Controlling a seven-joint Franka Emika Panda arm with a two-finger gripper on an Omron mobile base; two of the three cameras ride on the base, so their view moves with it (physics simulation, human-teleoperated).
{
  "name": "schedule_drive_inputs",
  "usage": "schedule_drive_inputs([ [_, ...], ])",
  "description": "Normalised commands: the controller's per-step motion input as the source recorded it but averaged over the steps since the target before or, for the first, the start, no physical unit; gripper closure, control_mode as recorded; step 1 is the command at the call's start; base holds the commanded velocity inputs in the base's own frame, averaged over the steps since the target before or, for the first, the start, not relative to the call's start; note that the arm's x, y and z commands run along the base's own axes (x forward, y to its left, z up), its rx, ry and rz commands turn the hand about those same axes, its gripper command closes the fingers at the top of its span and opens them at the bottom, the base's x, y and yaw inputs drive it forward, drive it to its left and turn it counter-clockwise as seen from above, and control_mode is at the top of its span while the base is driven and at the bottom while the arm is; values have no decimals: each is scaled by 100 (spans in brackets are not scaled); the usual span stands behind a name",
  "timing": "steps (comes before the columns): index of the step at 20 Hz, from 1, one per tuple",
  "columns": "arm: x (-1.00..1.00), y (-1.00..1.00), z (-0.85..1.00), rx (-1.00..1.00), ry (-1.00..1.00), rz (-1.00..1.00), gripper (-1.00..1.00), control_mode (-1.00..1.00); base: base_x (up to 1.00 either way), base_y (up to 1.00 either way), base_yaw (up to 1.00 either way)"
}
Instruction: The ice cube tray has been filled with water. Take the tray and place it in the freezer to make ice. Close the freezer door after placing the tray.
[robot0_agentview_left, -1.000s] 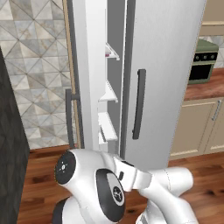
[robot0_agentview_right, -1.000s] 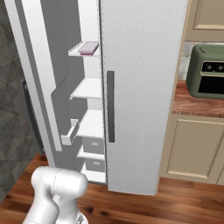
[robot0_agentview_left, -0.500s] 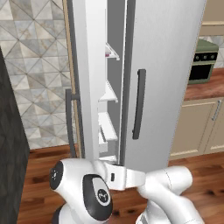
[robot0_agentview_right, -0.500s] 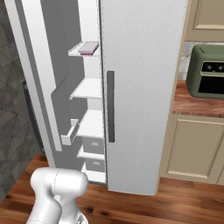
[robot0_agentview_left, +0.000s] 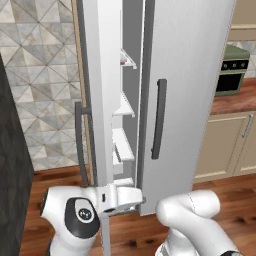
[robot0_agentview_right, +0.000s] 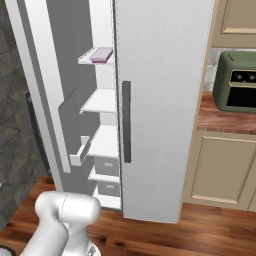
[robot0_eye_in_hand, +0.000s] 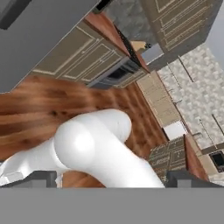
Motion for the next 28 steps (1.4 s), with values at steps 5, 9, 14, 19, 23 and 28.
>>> schedule_drive_inputs([
  [5, 30, 35, -38, -21, 27, 0, -100, -100, 0, 0, 0],
  [9, 36, 28, -22, -15, 30, 1, -100, -100, 0, 0, 0],
  [14, 49, 19, -17, -8, 31, 7, -100, -100, 0, 0, 0],
  [19, 49, 13, -28, -2, 17, 13, -100, -100, 0, 0, 0],
  [23, 32, 22, -38, -3, 1, 16, -100, -100, 0, 0, 0],
  [28, 17, 25, -34, -2, 0, 16, -100, -100, 0, 0, 0],
])
